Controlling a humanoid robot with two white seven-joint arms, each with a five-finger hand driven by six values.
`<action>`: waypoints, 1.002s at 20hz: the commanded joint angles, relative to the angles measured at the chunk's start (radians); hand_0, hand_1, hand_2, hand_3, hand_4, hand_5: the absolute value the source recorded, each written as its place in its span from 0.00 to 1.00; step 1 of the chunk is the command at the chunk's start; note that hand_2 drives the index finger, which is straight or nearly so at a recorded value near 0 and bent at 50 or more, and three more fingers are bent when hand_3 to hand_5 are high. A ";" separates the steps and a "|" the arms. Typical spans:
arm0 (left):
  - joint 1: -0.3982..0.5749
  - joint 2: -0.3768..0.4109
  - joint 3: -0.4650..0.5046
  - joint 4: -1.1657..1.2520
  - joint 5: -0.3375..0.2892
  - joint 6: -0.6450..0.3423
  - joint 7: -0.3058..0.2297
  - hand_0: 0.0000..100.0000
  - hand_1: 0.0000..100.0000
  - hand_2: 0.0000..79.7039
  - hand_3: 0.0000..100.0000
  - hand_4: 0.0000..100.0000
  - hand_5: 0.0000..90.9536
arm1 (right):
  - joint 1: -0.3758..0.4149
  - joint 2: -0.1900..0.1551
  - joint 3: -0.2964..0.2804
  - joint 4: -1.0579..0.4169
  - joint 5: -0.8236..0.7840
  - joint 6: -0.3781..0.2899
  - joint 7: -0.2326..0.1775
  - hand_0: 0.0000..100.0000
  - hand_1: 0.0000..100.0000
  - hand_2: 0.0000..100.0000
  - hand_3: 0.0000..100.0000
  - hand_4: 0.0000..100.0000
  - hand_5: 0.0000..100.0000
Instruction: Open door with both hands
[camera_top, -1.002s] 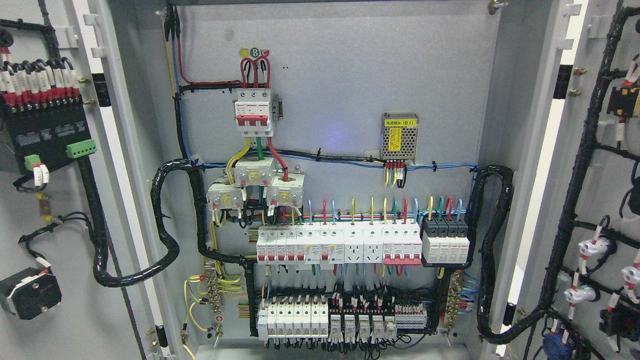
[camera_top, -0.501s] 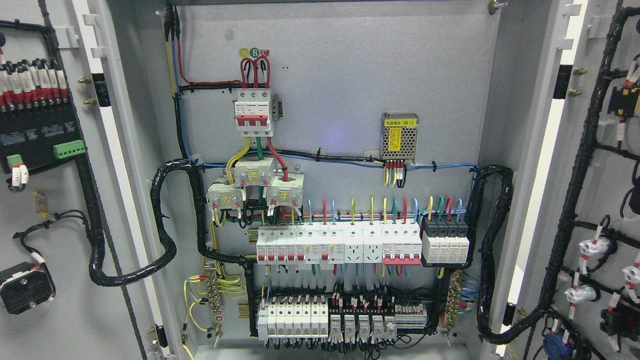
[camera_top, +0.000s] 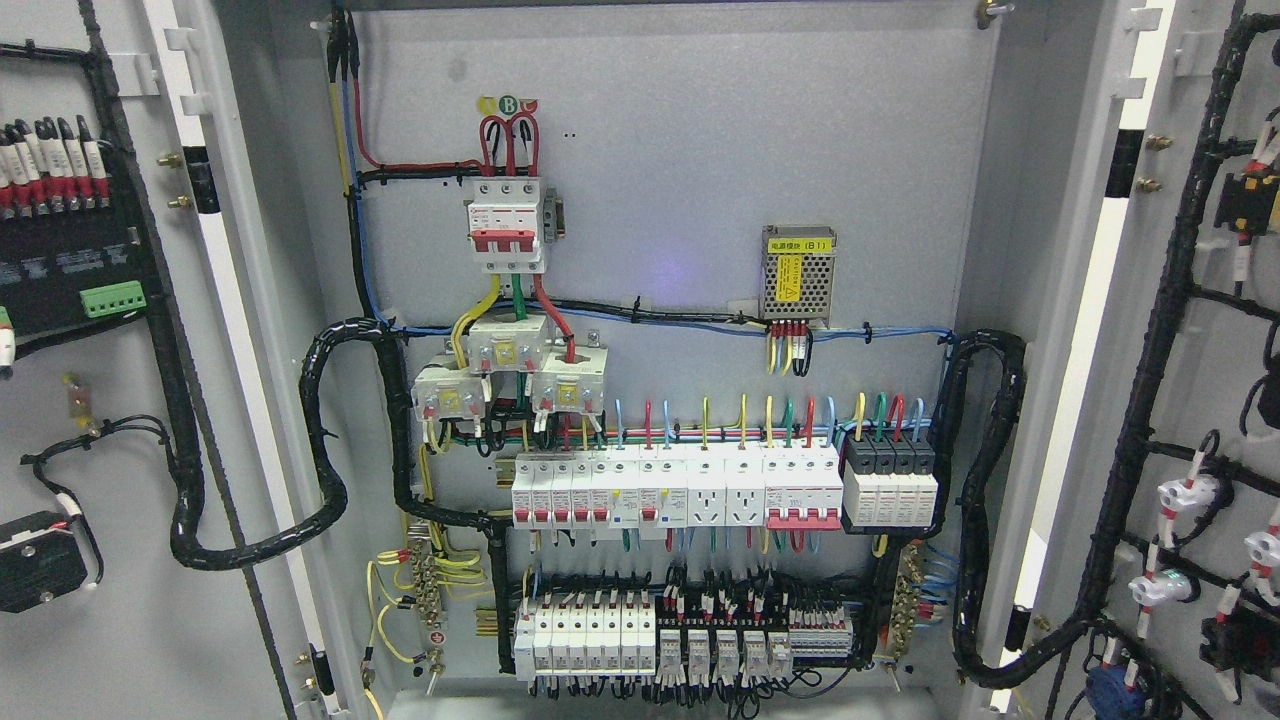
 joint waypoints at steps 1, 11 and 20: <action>-0.061 0.069 0.000 0.215 0.001 -0.181 0.001 0.00 0.00 0.00 0.00 0.03 0.00 | 0.021 -0.010 0.002 -0.006 -0.001 -0.079 0.002 0.00 0.00 0.00 0.00 0.00 0.00; -0.104 0.078 0.000 0.240 0.003 -0.184 0.003 0.00 0.00 0.00 0.00 0.03 0.00 | 0.046 -0.009 0.000 -0.006 0.001 -0.118 0.001 0.00 0.00 0.00 0.00 0.00 0.00; -0.054 0.077 -0.024 0.137 0.015 -0.192 0.006 0.00 0.00 0.00 0.00 0.03 0.00 | 0.049 -0.009 -0.001 -0.001 0.001 -0.217 -0.001 0.00 0.00 0.00 0.00 0.00 0.00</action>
